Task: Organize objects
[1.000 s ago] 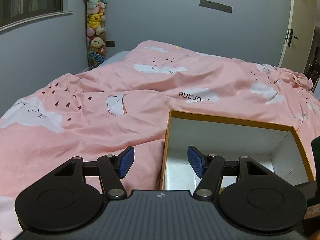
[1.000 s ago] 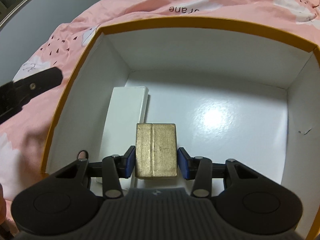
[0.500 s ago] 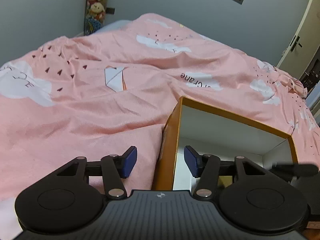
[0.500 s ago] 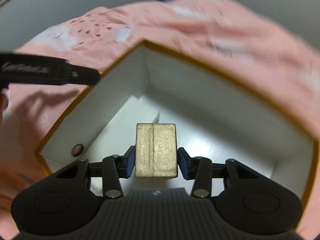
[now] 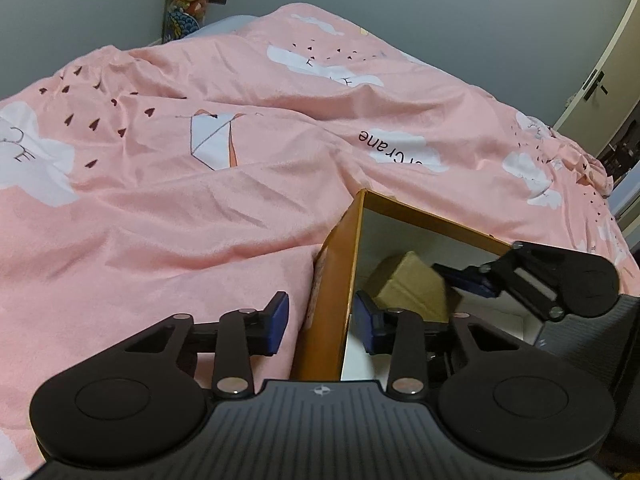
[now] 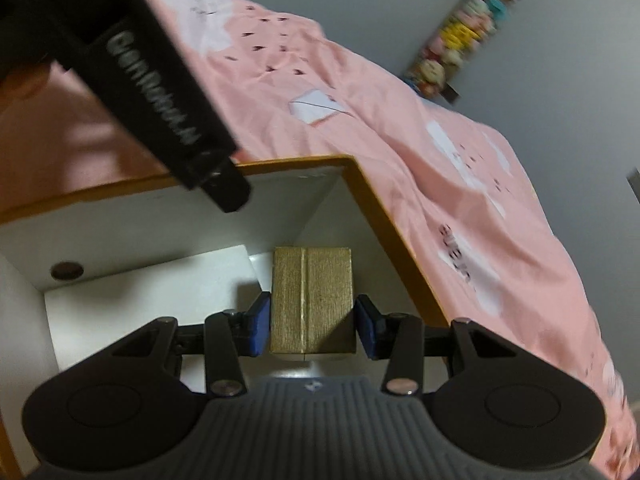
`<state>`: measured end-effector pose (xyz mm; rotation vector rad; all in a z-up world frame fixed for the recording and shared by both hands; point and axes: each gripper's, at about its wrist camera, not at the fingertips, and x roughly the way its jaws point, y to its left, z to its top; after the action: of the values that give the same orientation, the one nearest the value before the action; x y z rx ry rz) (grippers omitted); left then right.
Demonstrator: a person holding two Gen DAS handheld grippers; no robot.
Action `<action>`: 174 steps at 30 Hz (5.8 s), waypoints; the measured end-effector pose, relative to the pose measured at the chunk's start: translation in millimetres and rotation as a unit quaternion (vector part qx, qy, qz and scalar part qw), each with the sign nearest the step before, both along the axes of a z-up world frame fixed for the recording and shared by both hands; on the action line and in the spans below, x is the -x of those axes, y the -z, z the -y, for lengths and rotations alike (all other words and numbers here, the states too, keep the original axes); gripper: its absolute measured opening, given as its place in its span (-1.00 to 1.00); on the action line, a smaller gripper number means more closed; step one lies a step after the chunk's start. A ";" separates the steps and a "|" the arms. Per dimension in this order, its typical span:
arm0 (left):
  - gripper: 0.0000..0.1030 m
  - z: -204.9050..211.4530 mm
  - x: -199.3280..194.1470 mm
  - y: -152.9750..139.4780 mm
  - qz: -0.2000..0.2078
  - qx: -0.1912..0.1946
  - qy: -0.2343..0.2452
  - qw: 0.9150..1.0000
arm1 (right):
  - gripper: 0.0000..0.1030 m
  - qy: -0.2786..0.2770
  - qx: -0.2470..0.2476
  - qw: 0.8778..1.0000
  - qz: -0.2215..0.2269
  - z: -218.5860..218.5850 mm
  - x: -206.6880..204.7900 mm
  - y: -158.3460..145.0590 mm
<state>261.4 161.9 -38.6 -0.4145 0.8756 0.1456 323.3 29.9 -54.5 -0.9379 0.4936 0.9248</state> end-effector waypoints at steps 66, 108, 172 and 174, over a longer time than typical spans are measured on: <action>-0.15 50.0 54.5 -44.9 0.106 -0.116 -0.042 0.987 | -0.77 0.103 -0.060 0.991 -0.064 51.0 62.9 -37.0; -0.29 150.1 203.3 1.9 0.015 -0.170 0.255 0.952 | -0.39 0.322 -0.183 0.907 -0.201 164.4 198.4 -17.9; -0.10 122.1 208.8 7.5 -0.072 -0.151 0.211 0.963 | 0.18 0.133 0.025 0.991 -0.012 106.9 272.0 -1.7; -0.10 122.5 209.3 6.8 -0.070 -0.151 0.211 0.963 | 0.15 0.133 0.028 0.991 -0.009 107.2 271.2 -2.2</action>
<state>52.1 39.5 -45.5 0.0744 1.0434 -0.0867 52.0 -77.3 -52.3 -0.8889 0.6459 0.6821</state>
